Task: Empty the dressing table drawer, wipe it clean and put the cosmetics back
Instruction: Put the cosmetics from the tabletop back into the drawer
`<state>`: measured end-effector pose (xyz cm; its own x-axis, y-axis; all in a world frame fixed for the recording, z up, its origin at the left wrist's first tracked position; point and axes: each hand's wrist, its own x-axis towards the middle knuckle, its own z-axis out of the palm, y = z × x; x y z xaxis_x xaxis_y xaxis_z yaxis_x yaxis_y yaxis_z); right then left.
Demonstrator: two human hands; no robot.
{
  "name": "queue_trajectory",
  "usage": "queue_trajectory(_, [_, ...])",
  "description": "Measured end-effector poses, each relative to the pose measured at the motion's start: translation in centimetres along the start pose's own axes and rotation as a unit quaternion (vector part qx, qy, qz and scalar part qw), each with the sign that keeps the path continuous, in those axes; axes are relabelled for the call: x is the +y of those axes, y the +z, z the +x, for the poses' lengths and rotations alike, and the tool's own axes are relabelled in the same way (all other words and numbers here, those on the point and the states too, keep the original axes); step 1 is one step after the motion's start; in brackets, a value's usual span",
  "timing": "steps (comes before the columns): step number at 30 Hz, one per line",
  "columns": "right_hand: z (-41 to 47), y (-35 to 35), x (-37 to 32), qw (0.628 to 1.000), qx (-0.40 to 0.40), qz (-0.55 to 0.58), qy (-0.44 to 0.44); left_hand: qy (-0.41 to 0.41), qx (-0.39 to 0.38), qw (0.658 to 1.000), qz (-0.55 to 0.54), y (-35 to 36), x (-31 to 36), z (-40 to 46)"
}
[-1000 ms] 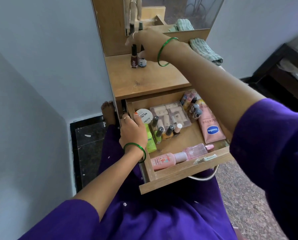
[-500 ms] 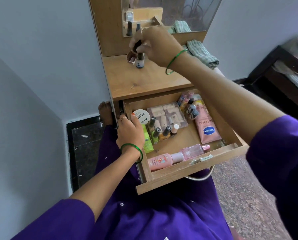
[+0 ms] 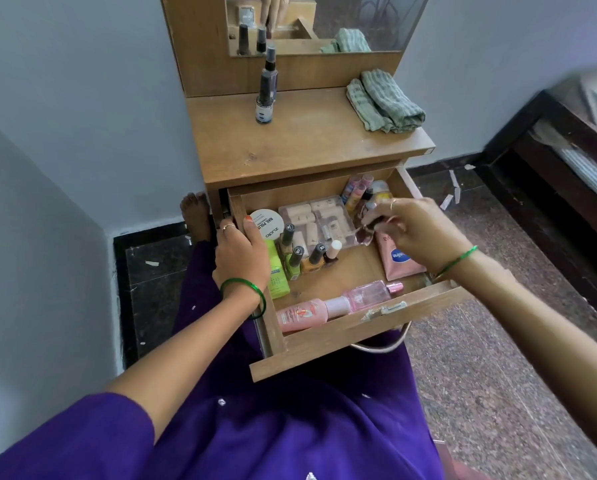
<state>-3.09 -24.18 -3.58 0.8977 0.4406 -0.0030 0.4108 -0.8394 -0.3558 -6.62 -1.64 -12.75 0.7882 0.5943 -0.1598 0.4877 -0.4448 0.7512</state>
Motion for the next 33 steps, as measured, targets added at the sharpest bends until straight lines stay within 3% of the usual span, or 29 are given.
queue_trajectory(17, [1.1,5.7,1.3,0.999,-0.051,-0.016,0.011,0.000,0.004,1.000,-0.004,-0.1,0.1,-0.4])
queue_trajectory(28, [0.9,5.0,0.6,0.997,-0.071,0.008,0.008,0.000,0.002,1.000,-0.009,-0.1,0.1,-0.3])
queue_trajectory(33, [2.4,2.6,0.4,1.000,-0.017,-0.012,-0.001,-0.003,-0.004,1.000,-0.007,-0.2,0.1,-0.4])
